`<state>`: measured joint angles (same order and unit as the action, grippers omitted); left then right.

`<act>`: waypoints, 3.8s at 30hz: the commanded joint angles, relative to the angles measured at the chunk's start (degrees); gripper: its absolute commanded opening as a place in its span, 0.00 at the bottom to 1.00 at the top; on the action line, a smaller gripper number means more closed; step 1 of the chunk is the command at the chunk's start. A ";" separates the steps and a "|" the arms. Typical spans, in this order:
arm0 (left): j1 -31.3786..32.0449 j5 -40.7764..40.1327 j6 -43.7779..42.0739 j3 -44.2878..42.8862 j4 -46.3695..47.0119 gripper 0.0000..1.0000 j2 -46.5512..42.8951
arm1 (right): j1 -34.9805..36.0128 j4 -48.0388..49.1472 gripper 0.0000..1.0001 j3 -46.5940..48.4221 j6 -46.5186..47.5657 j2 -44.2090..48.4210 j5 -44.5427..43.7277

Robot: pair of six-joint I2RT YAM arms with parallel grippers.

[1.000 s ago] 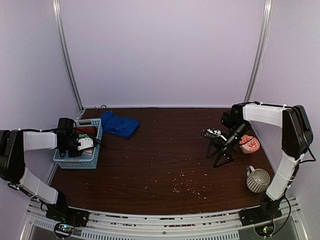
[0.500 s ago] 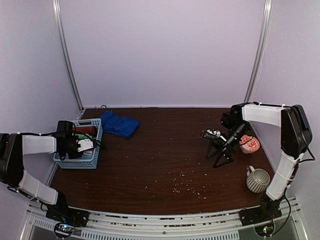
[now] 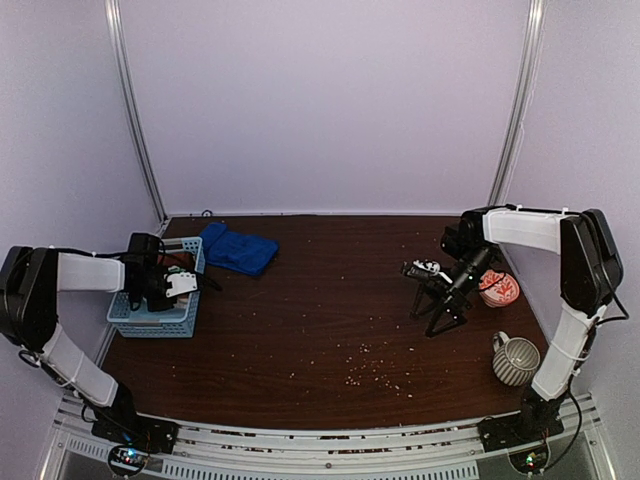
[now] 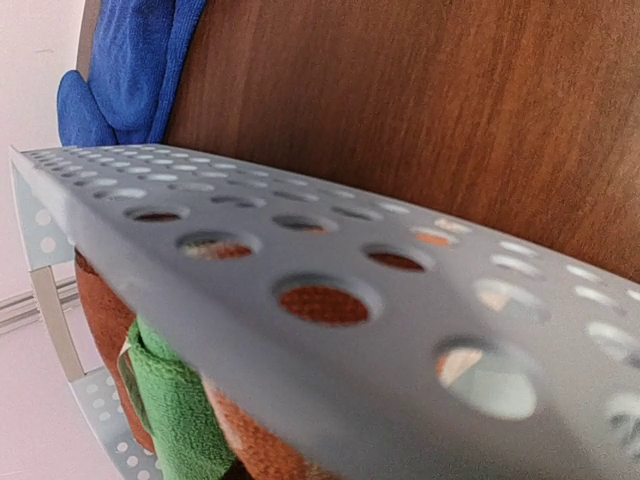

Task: Roll the towels
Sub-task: Place the towel in the bin, then adjust the towel in the bin.

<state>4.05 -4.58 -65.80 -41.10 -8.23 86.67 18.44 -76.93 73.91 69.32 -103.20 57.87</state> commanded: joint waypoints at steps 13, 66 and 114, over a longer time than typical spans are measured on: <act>-0.54 -2.28 -0.55 7.52 2.57 0.42 -7.49 | -0.17 -0.77 1.00 -0.29 1.26 -0.76 -0.67; 0.98 -0.36 3.71 4.33 -11.61 0.98 -18.92 | -0.13 -0.86 1.00 -0.48 1.32 -0.76 -0.78; 16.84 -5.61 82.76 -25.95 -25.30 0.98 -7.84 | 0.11 -0.72 1.00 1.36 -1.15 -5.64 -0.51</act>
<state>20.12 -4.16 0.91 -67.70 -32.12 78.70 18.46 -76.95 73.89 68.88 -108.16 56.95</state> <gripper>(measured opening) 0.975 1.000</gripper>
